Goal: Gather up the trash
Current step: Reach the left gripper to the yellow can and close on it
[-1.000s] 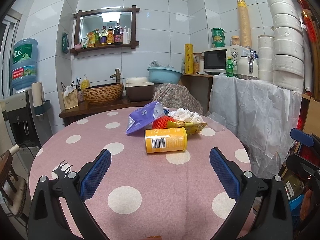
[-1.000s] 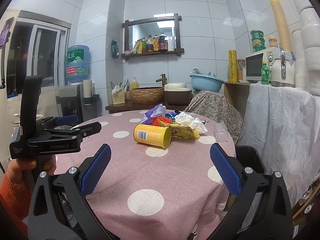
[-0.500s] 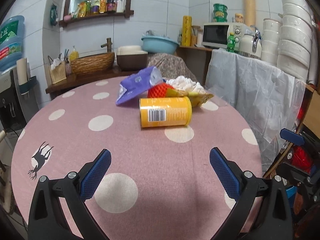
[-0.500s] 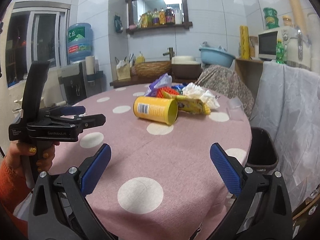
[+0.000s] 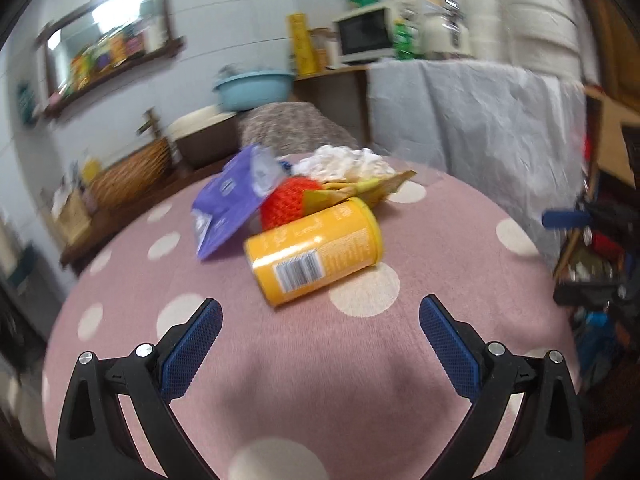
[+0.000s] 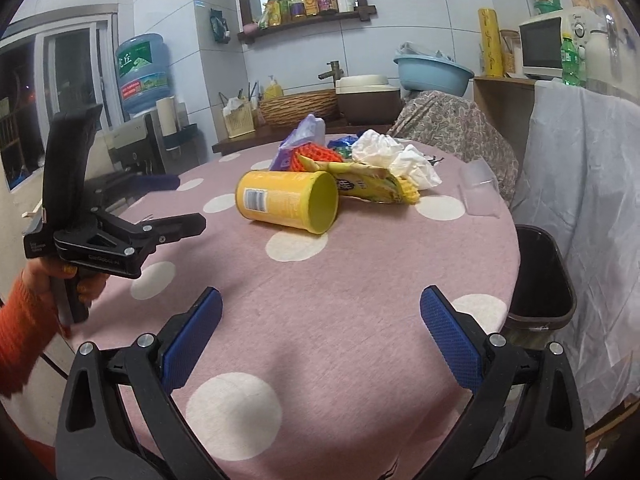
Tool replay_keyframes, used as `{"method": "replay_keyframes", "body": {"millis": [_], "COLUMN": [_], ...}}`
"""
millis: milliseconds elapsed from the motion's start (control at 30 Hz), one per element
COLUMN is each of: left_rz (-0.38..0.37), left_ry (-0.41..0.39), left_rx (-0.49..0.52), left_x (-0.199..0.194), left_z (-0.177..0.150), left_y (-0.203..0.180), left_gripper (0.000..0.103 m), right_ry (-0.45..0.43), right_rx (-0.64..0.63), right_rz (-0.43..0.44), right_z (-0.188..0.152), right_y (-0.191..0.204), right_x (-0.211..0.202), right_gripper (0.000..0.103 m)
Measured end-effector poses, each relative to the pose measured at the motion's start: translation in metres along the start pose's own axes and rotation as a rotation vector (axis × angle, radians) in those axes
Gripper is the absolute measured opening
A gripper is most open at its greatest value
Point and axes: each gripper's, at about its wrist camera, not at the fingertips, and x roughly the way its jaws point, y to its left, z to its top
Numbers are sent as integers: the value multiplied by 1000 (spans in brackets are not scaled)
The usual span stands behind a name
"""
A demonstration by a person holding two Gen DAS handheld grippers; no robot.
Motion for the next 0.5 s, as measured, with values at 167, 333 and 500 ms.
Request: {"method": "replay_keyframes", "body": {"millis": [167,333,500], "left_rz": [-52,-168,-275], "left_ry": [10,80,205], "left_rx": [278,442,556], "left_x": [25,54,82], "left_z": [19,37,43], "left_y": [-2,0,-6], "left_gripper": [98,94,79], "right_ry": [11,33,41], "right_rx": [23,47,54], "right_rz": [-13,-6,-8], "right_z": [2,-1,-3], "right_y": [-10,-13,-13], "right_x": [6,14,16], "right_gripper": [98,98,98]}}
